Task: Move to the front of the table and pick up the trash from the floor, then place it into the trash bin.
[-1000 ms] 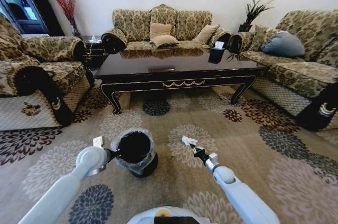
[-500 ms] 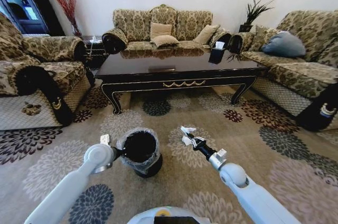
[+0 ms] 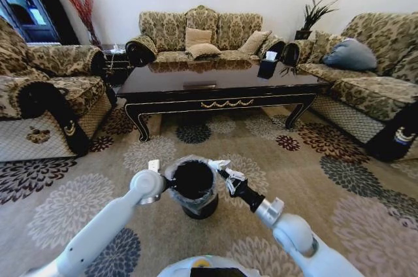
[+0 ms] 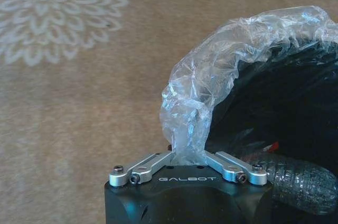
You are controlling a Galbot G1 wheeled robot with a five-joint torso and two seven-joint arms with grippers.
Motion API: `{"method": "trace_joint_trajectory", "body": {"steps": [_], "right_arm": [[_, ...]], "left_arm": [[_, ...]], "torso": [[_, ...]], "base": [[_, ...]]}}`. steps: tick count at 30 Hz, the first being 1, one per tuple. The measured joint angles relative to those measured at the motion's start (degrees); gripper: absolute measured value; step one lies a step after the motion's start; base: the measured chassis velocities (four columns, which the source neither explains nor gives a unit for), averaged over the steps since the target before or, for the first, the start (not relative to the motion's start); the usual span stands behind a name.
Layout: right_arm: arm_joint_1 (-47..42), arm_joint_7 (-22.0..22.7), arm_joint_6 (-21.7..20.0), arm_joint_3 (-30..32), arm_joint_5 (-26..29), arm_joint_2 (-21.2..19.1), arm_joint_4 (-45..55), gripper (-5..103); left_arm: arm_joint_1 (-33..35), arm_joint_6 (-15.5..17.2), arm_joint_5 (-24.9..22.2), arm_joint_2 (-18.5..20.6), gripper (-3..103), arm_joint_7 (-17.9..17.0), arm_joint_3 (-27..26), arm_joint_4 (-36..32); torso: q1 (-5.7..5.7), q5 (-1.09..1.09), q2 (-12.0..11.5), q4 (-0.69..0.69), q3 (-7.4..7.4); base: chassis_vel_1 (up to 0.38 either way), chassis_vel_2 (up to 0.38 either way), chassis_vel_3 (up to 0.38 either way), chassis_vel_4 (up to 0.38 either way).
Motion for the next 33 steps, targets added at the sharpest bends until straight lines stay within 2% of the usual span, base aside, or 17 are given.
{"method": "trace_joint_trajectory", "body": {"steps": [8, 17, 18, 21, 22, 23, 24, 27, 28, 30, 31, 32, 33], "right_arm": [[-1.4, -0.36, 0.68, -0.31, -3.56, 0.76, -1.74, 0], [-1.5, -0.5, 0.33, -0.97, -4.1, 0.87, -2.4, 0], [-1.61, -0.65, 0.31, -0.97, -4.08, 0.88, -2.4, 11], [-1.65, -1.06, 0.38, -0.93, -3.87, 0.91, -2.66, 11], [-1.65, -1.19, 0.42, -0.92, -3.71, 0.94, -2.79, 21], [-1.62, -1.35, 0.45, -0.9, -3.45, 1.04, -2.92, 21], [-1.6, -1.44, 0.47, -0.87, -3.37, 1.1, -2.94, 32], [-1.52, -1.76, 0.83, -0.81, -3.66, 1.27, -2.95, 32], [-1.52, -1.88, 1.17, -0.77, -4.27, 1.43, -2.95, 43], [-1.55, -1.89, 1.21, -0.77, -4.36, 1.49, -2.89, 43], [-1.56, -1.89, 1.21, -0.77, -4.38, 1.53, -2.79, 54], [-1.57, -1.9, 1.21, -0.76, -4.38, 1.57, -2.59, 54], [-1.59, -1.91, 1.21, -0.65, -4.33, 1.59, -2.35, 65]], "left_arm": [[-2.12, 0.0, -0.15, -0.74, 0, -0.33, 7.01, -0.12], [-2.36, -0.01, 0.02, -2.34, 0, -0.24, 7.47, 0.31], [-2.33, -0.01, 0.02, -2.27, 0, -0.18, 7.33, 0.3], [-2.3, -0.01, 0.03, -2.04, 0, -0.14, 7.3, 0.17], [-2.26, -0.02, 0.01, -2.04, 0, -0.12, 7.27, 0.13], [-2.15, -0.01, -0.02, -2.09, 0, -0.06, 7.18, 0.12], [-2.1, 0.0, -0.02, -2.13, 0, -0.04, 7.13, 0.12], [-1.93, -0.01, 0.09, -2.21, 0, 0.0, 7.02, 0.27], [-1.73, 0.0, 0.17, -2.19, 0, 0.02, 6.91, 0.31], [-1.6, 0.0, 0.2, -2.12, 0, 0.07, 6.83, 0.31], [-1.54, 0.0, 0.25, -2.05, 0, 0.12, 6.79, 0.31], [-1.34, 0.0, 0.51, -1.89, 0, 0.25, 6.68, 0.31], [-0.92, 0.0, 0.9, -1.73, 0, 0.51, 6.21, 0.31]], "torso": [[0.0, 0.01, -0.01, 0.03, 0.0], [0.0, 0.0, -0.01, 0.01, 0.0], [0.0, 0.0, -0.01, 0.01, 0.0], [0.0, 0.0, -0.01, 0.01, 0.0], [0.0, 0.0, -0.01, 0.01, 0.0], [0.0, 0.0, -0.01, 0.01, 0.0], [0.0, 0.0, -0.01, 0.01, 0.0], [0.0, 0.0, -0.01, 0.01, 0.0], [0.0, 0.0, -0.01, 0.01, 0.0], [0.0, -0.01, -0.01, 0.01, 0.0], [0.0, 0.0, -0.01, 0.01, 0.0], [0.0, -0.01, -0.01, 0.0, 0.0], [0.0, 0.0, -0.01, 0.01, 0.0]], "base": [[0.0, 0.0, 0.0, 0.0], [0.0, 0.0, 0.0, 0.0], [0.0, 0.0, 0.0, 0.0], [0.0, 0.0, 0.0, 0.0], [0.0, 0.0, 0.0, 0.0], [0.0, 0.0, 0.0, 0.0], [0.0, 0.0, 0.0, 0.0], [0.0, 0.0, 0.0, 0.0], [0.0, 0.0, 0.0, 0.0], [0.0, 0.0, 0.0, 0.0], [0.0, 0.0, 0.0, 0.0], [0.0, 0.0, 0.0, 0.0], [0.0, 0.0, 0.0, 0.0]]}}
